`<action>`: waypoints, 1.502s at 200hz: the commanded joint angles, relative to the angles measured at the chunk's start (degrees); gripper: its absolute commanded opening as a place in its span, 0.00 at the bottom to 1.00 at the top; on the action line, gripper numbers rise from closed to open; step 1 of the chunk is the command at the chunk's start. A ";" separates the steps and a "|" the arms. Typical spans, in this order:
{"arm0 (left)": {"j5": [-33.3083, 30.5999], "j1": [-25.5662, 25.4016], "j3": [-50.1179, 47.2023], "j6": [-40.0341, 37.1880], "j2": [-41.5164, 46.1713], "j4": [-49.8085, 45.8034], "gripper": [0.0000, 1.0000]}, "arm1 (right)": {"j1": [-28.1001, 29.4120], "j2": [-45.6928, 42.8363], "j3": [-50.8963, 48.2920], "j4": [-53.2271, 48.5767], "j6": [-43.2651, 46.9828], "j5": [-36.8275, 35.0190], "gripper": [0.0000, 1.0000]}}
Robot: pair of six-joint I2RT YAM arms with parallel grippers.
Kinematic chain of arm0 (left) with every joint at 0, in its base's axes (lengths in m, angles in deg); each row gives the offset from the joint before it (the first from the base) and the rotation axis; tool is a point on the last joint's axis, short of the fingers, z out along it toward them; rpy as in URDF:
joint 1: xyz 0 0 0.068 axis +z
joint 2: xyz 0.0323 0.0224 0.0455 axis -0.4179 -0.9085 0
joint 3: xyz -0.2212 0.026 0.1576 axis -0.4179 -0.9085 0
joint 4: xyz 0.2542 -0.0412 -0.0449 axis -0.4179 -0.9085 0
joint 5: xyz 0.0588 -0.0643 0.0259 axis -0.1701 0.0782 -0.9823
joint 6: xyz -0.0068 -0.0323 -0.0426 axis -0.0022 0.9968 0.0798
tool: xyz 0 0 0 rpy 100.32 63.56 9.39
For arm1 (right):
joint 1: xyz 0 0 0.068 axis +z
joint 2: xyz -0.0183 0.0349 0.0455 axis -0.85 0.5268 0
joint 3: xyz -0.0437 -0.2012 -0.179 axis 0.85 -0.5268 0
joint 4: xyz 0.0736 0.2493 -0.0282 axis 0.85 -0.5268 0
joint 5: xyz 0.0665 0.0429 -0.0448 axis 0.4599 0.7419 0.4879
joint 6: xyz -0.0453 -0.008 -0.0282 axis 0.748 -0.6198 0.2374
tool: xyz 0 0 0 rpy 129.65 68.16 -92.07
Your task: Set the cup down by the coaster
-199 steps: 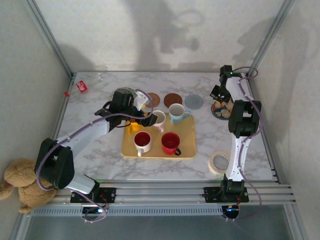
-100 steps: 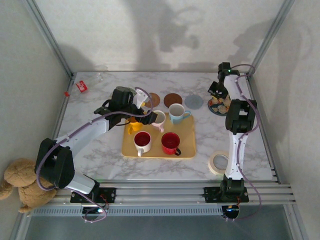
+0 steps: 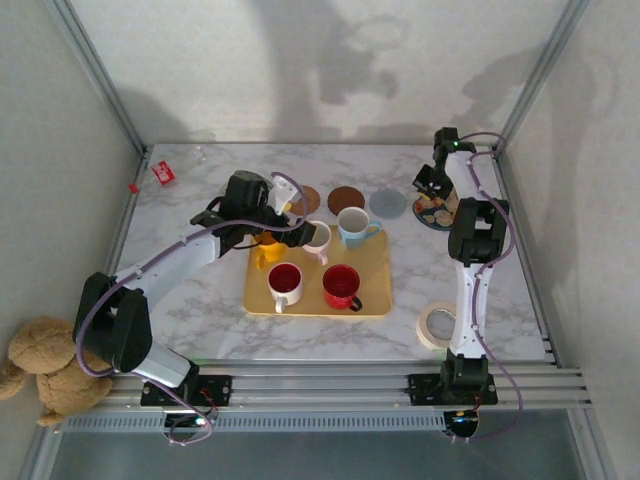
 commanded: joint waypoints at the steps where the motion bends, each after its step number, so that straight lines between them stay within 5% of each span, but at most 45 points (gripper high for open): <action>1: -0.43 0.50 1.58 -0.84 -0.21 -0.50 1.00 | 0.51 1.42 2.27 0.09 -0.91 1.74 0.00; 154: -0.57 0.50 1.05 -0.66 -0.50 -0.15 1.00 | 0.55 5.01 6.35 -1.09 -1.88 3.13 0.02; 212: -0.75 0.50 1.48 -0.66 -0.87 -0.12 1.00 | 0.51 4.96 5.86 -1.32 -1.88 2.63 0.19; 232: -0.67 0.50 1.66 -0.66 -0.82 -0.12 1.00 | 0.51 4.75 6.08 -1.53 -2.05 2.49 0.33; 300: -0.66 0.50 2.10 -0.49 -0.69 -0.04 1.00 | 0.53 3.12 6.03 -1.60 -2.16 2.58 0.46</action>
